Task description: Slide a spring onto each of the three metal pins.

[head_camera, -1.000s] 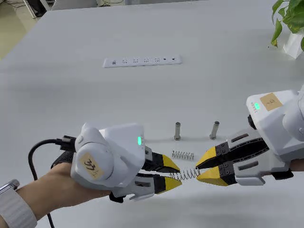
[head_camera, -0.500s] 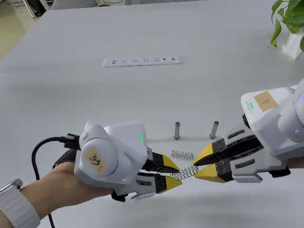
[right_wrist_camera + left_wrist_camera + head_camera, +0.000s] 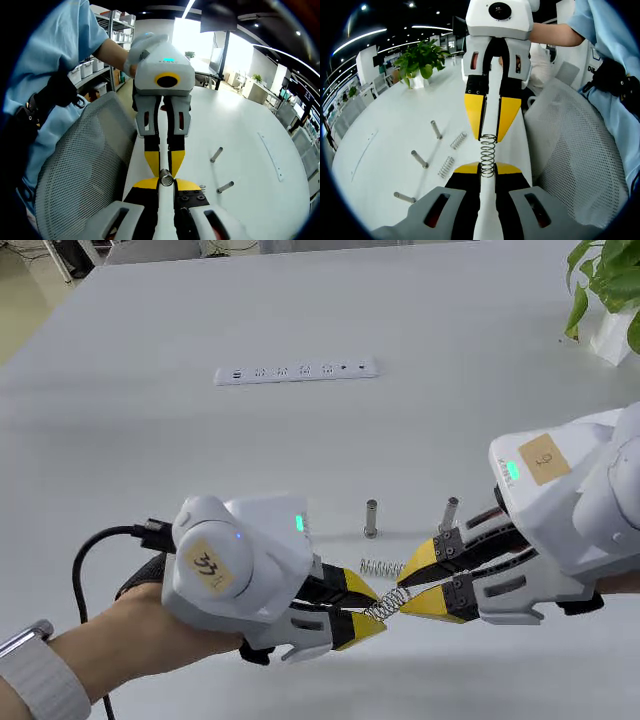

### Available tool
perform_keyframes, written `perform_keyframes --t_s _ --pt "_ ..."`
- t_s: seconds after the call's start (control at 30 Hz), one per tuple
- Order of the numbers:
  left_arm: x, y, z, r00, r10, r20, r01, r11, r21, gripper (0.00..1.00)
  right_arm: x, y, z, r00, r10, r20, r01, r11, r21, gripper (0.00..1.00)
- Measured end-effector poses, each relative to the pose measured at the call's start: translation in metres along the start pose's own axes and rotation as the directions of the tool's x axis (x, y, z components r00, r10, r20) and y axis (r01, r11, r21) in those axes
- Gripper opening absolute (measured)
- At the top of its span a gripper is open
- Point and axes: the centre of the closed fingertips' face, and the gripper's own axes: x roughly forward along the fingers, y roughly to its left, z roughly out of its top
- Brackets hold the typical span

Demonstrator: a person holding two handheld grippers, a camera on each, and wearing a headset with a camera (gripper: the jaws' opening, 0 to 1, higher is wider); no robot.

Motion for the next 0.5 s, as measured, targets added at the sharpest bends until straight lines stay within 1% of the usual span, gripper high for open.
perform_keyframes --t_s 0.07,0.3,0.5 --pt "0.0004 -0.0003 0.0000 1.0000 -0.001 -0.001 0.001 1.000 -0.001 0.06 -0.0001 0.0005 -0.0008 0.9999 -0.002 -0.012 0.002 1.000 -0.018 0.07" --pt "0.0009 -0.0017 0.0004 1.0000 -0.004 0.002 0.004 1.000 0.008 0.06 -0.0015 0.0015 -0.0007 0.9998 -0.005 -0.019 0.004 0.999 -0.044 0.07" --pt "-0.0003 -0.0030 0.0007 1.0000 -0.004 0.004 0.004 1.000 0.019 0.06 -0.0025 0.0034 -0.0004 0.9998 0.000 -0.022 -0.001 0.999 -0.050 0.07"
